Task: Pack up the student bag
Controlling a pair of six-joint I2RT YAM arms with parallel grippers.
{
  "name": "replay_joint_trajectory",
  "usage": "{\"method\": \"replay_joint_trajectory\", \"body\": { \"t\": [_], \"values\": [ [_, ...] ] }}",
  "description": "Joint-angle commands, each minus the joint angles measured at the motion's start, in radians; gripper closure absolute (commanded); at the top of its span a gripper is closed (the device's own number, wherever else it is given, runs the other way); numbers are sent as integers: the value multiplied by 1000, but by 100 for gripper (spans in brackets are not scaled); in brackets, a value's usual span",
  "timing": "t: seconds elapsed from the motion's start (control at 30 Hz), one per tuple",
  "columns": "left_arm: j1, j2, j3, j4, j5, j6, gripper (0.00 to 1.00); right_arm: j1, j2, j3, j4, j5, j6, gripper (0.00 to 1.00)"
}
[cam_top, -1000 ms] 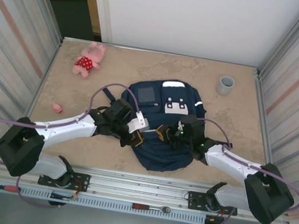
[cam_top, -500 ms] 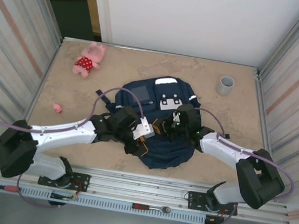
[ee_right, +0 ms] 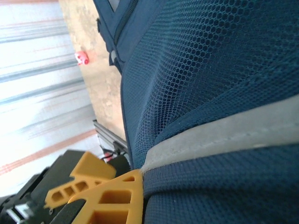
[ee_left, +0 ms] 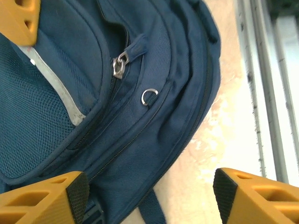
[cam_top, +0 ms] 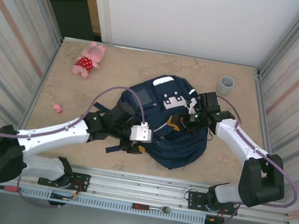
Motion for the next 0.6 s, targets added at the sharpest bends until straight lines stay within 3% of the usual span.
{"method": "replay_joint_trajectory", "body": {
  "t": [0.0, 0.33, 0.5, 0.57],
  "values": [
    [22, 59, 57, 84, -36, 124, 27, -6, 21, 42, -86, -133, -100, 100],
    [33, 205, 125, 233, 6, 161, 30, -8, 32, 70, -109, -140, -108, 100],
    [44, 251, 134, 201, 64, 196, 57, -11, 26, 73, -108, -134, -108, 100],
    [64, 262, 141, 173, 103, 175, 74, -15, 14, 74, -110, -119, -111, 94]
  ]
}}
